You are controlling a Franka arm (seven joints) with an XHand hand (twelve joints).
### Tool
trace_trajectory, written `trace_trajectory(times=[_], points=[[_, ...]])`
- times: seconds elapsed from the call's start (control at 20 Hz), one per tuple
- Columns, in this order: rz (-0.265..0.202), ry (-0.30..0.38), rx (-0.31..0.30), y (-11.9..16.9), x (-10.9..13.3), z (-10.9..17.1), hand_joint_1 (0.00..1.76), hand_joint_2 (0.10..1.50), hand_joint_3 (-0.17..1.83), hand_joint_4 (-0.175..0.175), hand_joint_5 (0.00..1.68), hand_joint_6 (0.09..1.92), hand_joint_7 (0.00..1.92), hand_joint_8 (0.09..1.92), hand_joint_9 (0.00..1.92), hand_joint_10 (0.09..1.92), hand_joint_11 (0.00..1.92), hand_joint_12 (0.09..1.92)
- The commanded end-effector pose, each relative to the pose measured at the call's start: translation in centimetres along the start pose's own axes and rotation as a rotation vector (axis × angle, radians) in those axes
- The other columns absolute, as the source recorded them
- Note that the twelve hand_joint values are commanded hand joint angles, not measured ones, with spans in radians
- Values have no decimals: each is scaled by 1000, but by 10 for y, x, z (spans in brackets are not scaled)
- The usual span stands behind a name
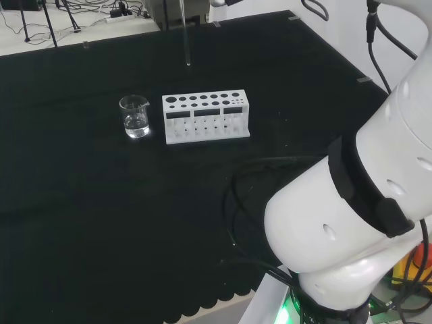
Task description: Stir in the beaker to the left of the white test tube rack with the glass rod.
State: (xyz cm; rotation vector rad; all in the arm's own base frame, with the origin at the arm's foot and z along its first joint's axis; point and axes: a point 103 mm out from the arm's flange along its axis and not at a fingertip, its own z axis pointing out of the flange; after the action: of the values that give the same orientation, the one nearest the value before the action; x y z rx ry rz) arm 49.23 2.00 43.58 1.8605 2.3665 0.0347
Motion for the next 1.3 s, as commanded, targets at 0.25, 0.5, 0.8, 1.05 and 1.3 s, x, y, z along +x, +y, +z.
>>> trace_trajectory(times=[0.25, 0.5, 0.8, 1.05, 1.3], points=[[16, 11, -22, -6, 0, 0, 1292, 1084, -5, -175, 1022, 656, 1108, 1110, 1545, 880, 1572, 731], [-21, -5, -14, 14, 17, -8, 1292, 1084, -4, -175, 1023, 655, 1107, 1111, 1546, 877, 1572, 732], [-95, 18, -35, 36, 48, -12, 1292, 1084, -4, -175, 1024, 653, 1106, 1114, 1547, 874, 1573, 733], [-153, 40, -39, 48, 70, -8, 1292, 1083, -4, -175, 1025, 651, 1105, 1116, 1549, 873, 1572, 733], [-207, 52, -38, 58, 86, -1, 1292, 1083, -3, -175, 1026, 648, 1105, 1116, 1550, 872, 1572, 734]])
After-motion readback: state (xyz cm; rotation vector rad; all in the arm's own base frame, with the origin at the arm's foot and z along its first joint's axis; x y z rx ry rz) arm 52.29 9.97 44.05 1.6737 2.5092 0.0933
